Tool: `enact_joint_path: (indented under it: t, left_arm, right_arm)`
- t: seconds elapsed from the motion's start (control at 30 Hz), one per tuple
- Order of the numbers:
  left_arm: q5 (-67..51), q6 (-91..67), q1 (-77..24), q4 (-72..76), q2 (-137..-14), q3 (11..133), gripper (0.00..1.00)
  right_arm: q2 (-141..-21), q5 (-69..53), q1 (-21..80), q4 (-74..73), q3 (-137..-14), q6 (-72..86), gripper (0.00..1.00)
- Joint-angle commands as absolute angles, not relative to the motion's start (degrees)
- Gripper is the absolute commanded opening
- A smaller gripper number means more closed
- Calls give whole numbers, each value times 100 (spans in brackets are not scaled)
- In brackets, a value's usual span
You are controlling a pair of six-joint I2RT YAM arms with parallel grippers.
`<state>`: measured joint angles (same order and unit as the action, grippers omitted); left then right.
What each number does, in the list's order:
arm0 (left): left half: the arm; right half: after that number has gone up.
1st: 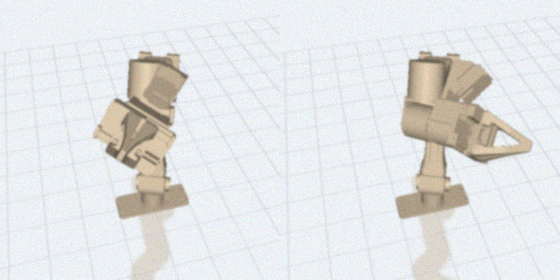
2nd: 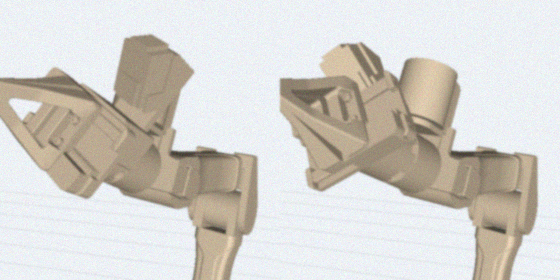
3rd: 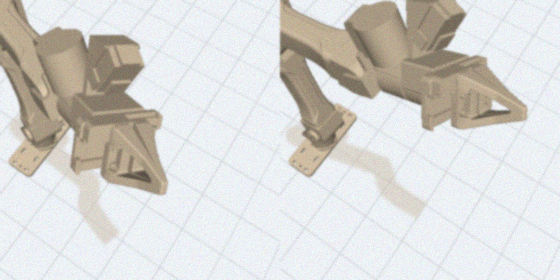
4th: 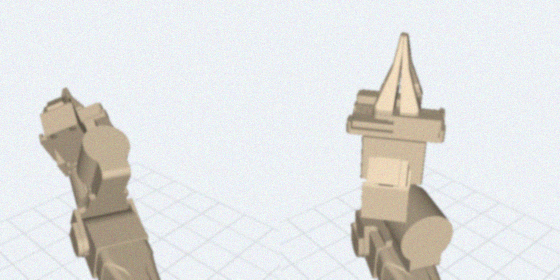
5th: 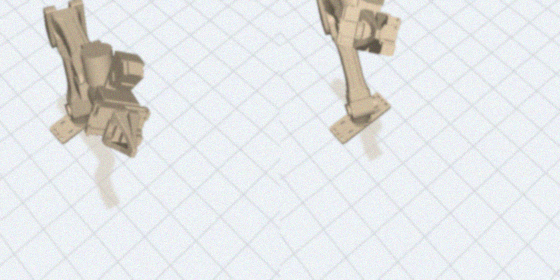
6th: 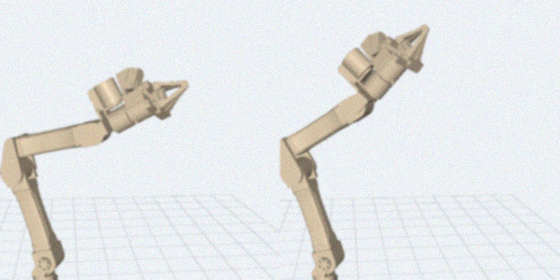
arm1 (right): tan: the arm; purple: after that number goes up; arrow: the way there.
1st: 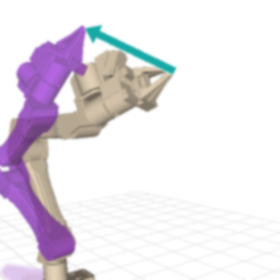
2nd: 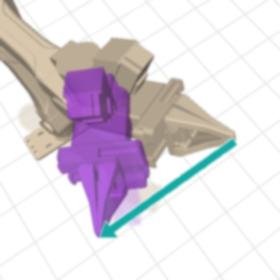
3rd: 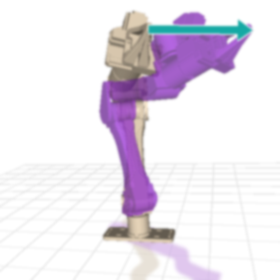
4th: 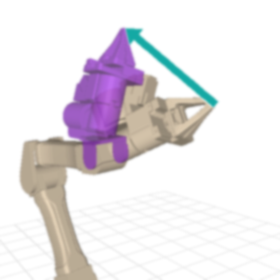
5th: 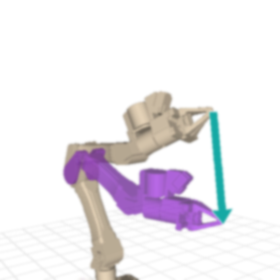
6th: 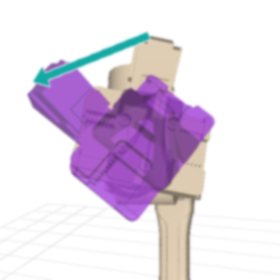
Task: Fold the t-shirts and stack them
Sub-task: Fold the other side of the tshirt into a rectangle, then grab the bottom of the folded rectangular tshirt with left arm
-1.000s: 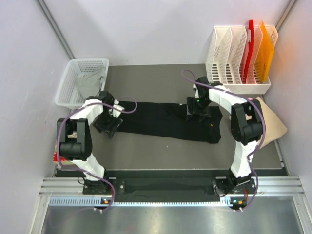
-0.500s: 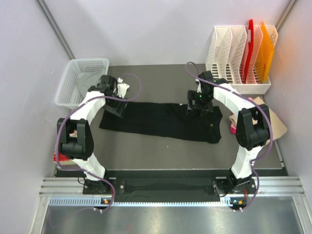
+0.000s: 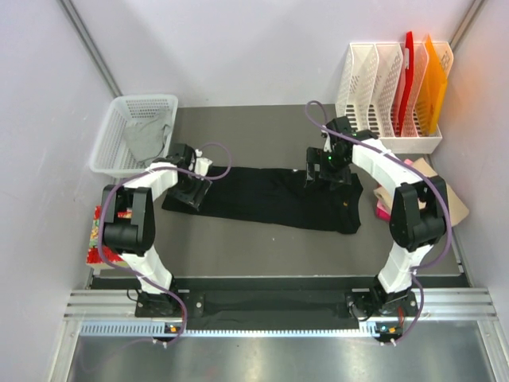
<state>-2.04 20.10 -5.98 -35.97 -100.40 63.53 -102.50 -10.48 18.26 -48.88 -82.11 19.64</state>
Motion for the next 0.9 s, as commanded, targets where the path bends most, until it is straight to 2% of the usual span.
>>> enact_joint_path:
  t: [0.0, 0.07, 0.47, 0.87]
  left_arm:
    - [-316, 1802, -571, -3410, -9810, 6451, 73]
    - [-421, 1758, -571, -3419, -9686, 6504, 73]
    - [-308, 1582, -536, -3419, -10151, 6075, 72]
    - [-263, 2135, -527, -4471, -9291, 4959, 71]
  right_arm:
    - [-9897, -1116, 1890, -4825, -8341, 1943, 95]
    - [-9870, -1125, 1890, -4799, -8280, 1951, 100]
    - [-9957, -1055, 1960, -4930, -8428, 1934, 100]
    - [-10853, -738, 1881, -5098, -9026, 1793, 100]
